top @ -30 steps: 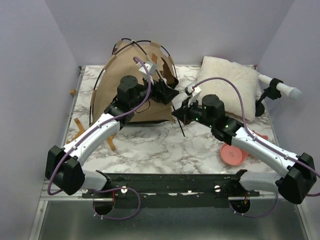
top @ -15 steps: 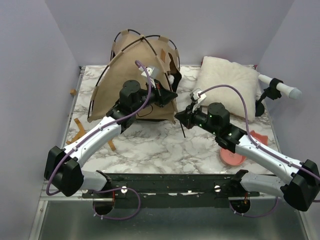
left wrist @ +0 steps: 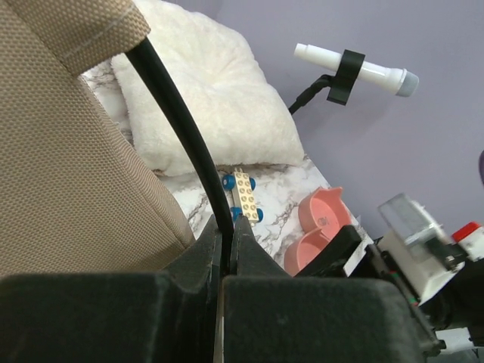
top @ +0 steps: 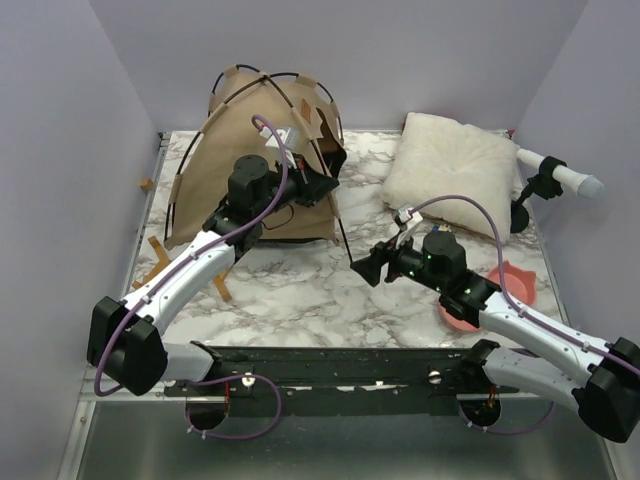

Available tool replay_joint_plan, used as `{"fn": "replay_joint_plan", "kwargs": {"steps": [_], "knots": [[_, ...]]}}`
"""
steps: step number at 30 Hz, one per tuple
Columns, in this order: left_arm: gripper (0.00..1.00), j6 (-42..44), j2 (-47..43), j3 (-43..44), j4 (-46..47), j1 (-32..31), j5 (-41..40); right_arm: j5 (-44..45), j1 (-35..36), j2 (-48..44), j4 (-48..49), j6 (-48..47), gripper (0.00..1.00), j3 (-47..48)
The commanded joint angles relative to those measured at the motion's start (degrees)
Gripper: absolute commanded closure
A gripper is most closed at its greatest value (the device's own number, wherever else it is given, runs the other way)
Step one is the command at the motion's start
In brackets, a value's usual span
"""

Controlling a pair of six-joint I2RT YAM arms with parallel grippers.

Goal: Set up the pet tent

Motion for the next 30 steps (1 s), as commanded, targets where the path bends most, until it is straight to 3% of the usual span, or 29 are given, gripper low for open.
{"fn": "replay_joint_plan", "kwargs": {"steps": [1,10,12,15,16,17,18,23,25,30], "knots": [[1.00,1.01,-3.25,1.43,3.63,1.16,-1.04,-2.00,-0.10,1.26,2.77,2.02,0.21,-2.19],[1.00,0.22,-4.89,-0.90,3.43,2.18,-0.87,-3.52,0.02,10.19,10.97,0.30,0.24,-0.14],[1.00,0.10,-5.30,-1.43,3.56,2.36,-0.84,-3.55,0.03,12.34,12.05,-0.80,0.37,1.34],[1.00,0.45,-5.91,-2.50,3.68,2.60,0.15,-4.87,0.13,15.30,11.86,-2.36,0.83,3.94],[0.95,0.97,-6.09,-2.83,3.69,2.70,0.93,-5.24,0.08,16.02,11.31,-2.74,0.95,5.15],[0.82,1.57,-6.24,-3.26,3.68,2.80,1.85,-5.61,0.11,16.39,10.92,-3.03,0.99,5.75],[0.68,2.43,-6.31,-3.60,3.70,2.96,3.02,-6.04,0.18,16.60,10.81,-3.44,0.99,6.26],[0.40,6.64,-5.58,-3.37,-0.07,3.06,7.02,-6.04,0.17,15.95,9.02,-5.45,0.99,7.59],[0.35,7.57,-4.62,-2.65,-2.41,3.02,8.34,-5.77,0.16,15.76,7.80,-6.39,0.99,8.78],[0.33,6.37,-3.57,-4.12,-3.52,2.83,10.29,-4.35,0.17,15.83,6.76,-7.93,0.99,12.60]]}}
